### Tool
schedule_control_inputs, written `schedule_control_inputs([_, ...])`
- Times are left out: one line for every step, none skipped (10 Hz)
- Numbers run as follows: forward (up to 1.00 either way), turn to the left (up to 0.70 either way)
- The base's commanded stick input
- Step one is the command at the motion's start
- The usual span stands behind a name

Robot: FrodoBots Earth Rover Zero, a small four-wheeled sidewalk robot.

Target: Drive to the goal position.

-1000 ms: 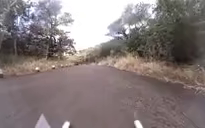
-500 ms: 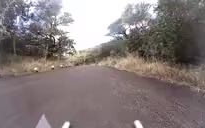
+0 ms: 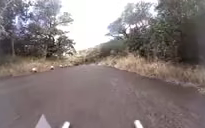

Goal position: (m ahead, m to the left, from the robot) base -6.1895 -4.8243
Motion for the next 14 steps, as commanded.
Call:
schedule_control_inputs([0.5,0.0])
schedule_control_inputs([0.5,0.0])
schedule_control_inputs([0.5,0.0])
schedule_control_inputs([0.5,0.0])
schedule_control_inputs([0.5,0.0])
schedule_control_inputs([0.5,0.0])
schedule_control_inputs([0.5,0.0])
schedule_control_inputs([0.5,0.0])
schedule_control_inputs([0.5,0.0])
schedule_control_inputs([0.5,0.0])
schedule_control_inputs([0.5,0.0])
schedule_control_inputs([0.5,0.0])
schedule_control_inputs([0.5,0.0])
schedule_control_inputs([0.5,0.0])
